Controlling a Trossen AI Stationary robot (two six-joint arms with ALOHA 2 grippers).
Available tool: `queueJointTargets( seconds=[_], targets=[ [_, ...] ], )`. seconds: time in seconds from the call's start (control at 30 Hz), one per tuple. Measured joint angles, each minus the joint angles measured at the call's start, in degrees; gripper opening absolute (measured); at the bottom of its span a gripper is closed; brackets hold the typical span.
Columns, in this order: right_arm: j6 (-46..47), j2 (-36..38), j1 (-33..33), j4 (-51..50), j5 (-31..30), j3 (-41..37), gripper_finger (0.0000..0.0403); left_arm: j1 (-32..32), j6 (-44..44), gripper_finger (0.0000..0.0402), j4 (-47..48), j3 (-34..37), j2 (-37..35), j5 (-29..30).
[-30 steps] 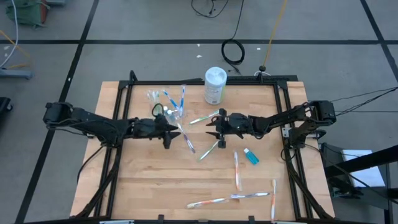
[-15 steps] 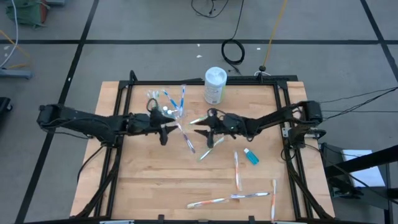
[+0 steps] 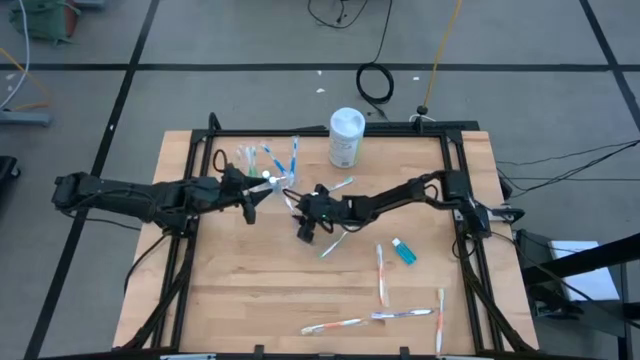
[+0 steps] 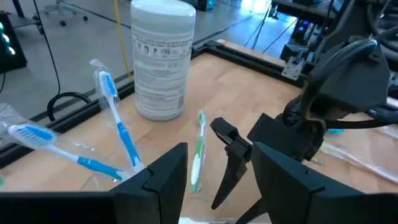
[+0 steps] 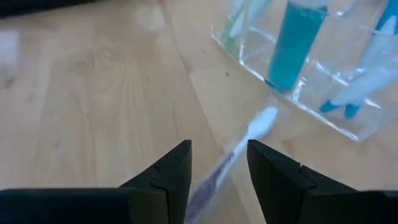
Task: Pick & Place toothbrushing station
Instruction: Put the violet toothbrush into the right of the transparent organizer
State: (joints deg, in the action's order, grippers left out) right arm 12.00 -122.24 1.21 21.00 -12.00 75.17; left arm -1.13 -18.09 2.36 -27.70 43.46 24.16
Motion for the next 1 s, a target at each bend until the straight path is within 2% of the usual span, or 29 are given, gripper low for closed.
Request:
queueJointTargets(
  seconds=[0.4, 0.53, 0.67, 0.77, 1.0],
  targets=[
    [0.99, -4.14, 0.37, -2.24, 0.17, 0.07, 0.0135, -0.02, -0.39, 0.0184, 0.62, 0.04, 0.02, 1.42],
    [-0.58, -3.74, 0.22, -3.92, 0.05, 0.10, 0.0102, -0.02, -0.39, 0.0184, 0.94, 0.06, 0.02, 1.42],
    [-0.72, -2.49, 0.18, -4.86, 0.55, -0.04, 0.0051, -0.02, -0.37, 0.0184, 0.95, 0.06, 0.02, 1.44],
    [-0.75, -1.61, 0.18, -5.75, 3.08, -0.12, 0.0018, -0.02, -0.37, 0.0184, 0.95, 0.06, 0.02, 1.42],
    [-1.69, 3.37, -0.88, -9.36, 4.69, -0.14, 0.0032, -0.12, 2.66, 0.0184, 0.93, 0.06, 0.01, -1.90]
  ],
)
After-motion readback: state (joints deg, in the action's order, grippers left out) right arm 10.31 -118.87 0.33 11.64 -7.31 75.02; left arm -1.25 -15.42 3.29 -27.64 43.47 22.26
